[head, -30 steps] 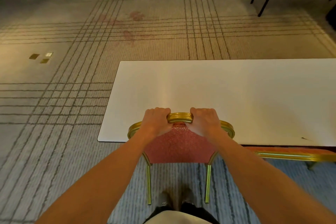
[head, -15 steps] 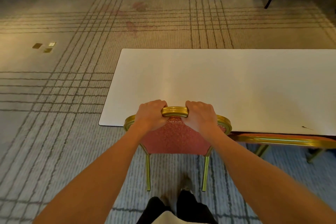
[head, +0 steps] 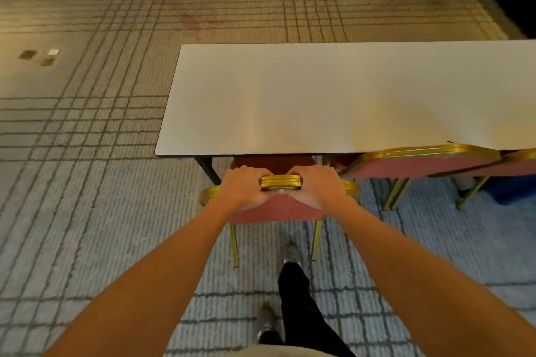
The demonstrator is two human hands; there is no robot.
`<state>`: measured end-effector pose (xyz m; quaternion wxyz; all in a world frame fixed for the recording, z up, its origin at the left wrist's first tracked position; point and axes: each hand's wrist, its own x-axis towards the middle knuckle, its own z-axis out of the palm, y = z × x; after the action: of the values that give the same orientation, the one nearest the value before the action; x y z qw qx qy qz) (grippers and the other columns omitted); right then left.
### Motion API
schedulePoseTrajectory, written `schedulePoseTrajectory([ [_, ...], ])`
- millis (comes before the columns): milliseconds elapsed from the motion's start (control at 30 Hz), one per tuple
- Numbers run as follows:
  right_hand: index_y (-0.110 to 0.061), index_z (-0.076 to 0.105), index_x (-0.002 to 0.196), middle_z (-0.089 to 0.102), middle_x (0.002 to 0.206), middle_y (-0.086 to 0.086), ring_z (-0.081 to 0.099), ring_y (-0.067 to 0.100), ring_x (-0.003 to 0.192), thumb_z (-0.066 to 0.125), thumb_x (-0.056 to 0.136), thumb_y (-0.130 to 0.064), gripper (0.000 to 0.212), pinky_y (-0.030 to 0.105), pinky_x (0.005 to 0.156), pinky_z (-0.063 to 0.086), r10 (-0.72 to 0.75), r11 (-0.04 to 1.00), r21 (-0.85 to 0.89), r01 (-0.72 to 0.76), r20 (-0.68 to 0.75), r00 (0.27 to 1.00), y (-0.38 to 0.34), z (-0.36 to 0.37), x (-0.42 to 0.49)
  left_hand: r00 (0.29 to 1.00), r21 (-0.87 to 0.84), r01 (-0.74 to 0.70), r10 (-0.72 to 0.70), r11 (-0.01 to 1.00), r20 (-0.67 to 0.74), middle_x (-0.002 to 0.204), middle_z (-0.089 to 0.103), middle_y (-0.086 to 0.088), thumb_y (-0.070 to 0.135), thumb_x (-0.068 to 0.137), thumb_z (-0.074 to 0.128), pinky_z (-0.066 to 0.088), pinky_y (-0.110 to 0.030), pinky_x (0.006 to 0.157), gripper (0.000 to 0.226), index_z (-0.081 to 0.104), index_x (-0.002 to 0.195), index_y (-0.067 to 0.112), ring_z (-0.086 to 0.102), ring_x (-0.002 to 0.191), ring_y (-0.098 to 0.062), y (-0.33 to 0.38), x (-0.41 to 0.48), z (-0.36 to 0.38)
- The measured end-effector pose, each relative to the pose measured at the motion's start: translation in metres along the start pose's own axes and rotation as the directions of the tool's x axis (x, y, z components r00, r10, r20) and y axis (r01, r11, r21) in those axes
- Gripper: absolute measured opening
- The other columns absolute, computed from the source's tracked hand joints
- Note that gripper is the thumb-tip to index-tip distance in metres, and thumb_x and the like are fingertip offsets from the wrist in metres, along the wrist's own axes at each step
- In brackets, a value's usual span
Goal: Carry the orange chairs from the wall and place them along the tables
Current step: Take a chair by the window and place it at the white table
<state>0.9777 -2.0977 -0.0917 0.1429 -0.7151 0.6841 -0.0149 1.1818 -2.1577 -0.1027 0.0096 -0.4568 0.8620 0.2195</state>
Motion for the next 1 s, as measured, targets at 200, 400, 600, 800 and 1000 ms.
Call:
schedulePoseTrajectory([
  [200, -0.045, 0.065, 0.118, 0.074, 0.101, -0.01, 0.069, 0.02, 0.093, 0.052, 0.087, -0.071, 0.043, 0.038, 0.076, 0.055, 0.014, 0.998, 0.059, -0.021, 0.107, 0.994, -0.009, 0.026, -0.051, 0.993, -0.027, 0.004, -0.001, 1.0, 0.122, 0.101, 0.074, 0.018, 0.09, 0.076, 0.045, 0.055, -0.037, 0.077, 0.054, 0.06, 0.118, 0.058, 0.069, 0.094, -0.014, 0.011, -0.041, 0.032],
  [400, -0.047, 0.058, 0.132, 0.071, 0.116, -0.012, 0.068, 0.02, 0.103, 0.051, 0.092, -0.065, 0.045, 0.036, 0.08, 0.051, 0.009, 0.998, 0.062, -0.023, 0.227, 0.974, -0.016, 0.068, -0.111, 0.958, 0.001, -0.035, 0.033, 0.999, 0.283, 0.112, 0.072, 0.013, 0.079, 0.085, 0.047, 0.054, -0.044, 0.086, 0.06, 0.048, 0.138, 0.051, 0.067, 0.101, -0.021, 0.024, -0.094, 0.08],
  [600, -0.045, 0.055, 0.135, 0.069, 0.123, -0.011, 0.066, 0.021, 0.108, 0.055, 0.093, -0.055, 0.043, 0.038, 0.09, 0.052, 0.012, 0.998, 0.055, -0.026, 0.244, 0.97, -0.016, 0.097, -0.152, 0.954, 0.012, 0.035, -0.037, 0.999, 0.296, 0.124, 0.069, 0.008, 0.065, 0.089, 0.055, 0.054, -0.044, 0.091, 0.06, 0.041, 0.146, 0.05, 0.065, 0.11, -0.025, 0.041, -0.127, 0.122],
  [800, -0.036, 0.068, 0.116, 0.073, 0.104, -0.006, 0.068, 0.022, 0.097, 0.062, 0.088, -0.048, 0.03, 0.036, 0.082, 0.051, 0.081, 0.99, 0.099, -0.097, 0.156, 0.984, -0.029, 0.103, -0.166, 0.95, 0.002, 0.146, -0.141, 0.989, 0.278, 0.119, 0.07, 0.01, 0.057, 0.087, 0.062, 0.054, -0.039, 0.086, 0.058, 0.048, 0.142, 0.049, 0.065, 0.106, -0.022, 0.049, -0.136, 0.128],
  [1000, -0.021, 0.059, 0.134, 0.06, 0.134, -0.002, 0.05, 0.02, 0.128, 0.069, 0.089, -0.026, 0.046, 0.039, 0.113, 0.033, 0.2, 0.939, 0.279, -0.201, 0.032, 0.979, -0.036, 0.117, -0.201, 0.92, -0.24, 0.364, -0.388, 0.9, -0.062, 0.112, 0.07, 0.014, 0.038, 0.082, 0.072, 0.037, -0.037, 0.105, 0.033, 0.07, 0.115, 0.04, 0.057, 0.115, -0.018, 0.074, -0.164, 0.157],
])
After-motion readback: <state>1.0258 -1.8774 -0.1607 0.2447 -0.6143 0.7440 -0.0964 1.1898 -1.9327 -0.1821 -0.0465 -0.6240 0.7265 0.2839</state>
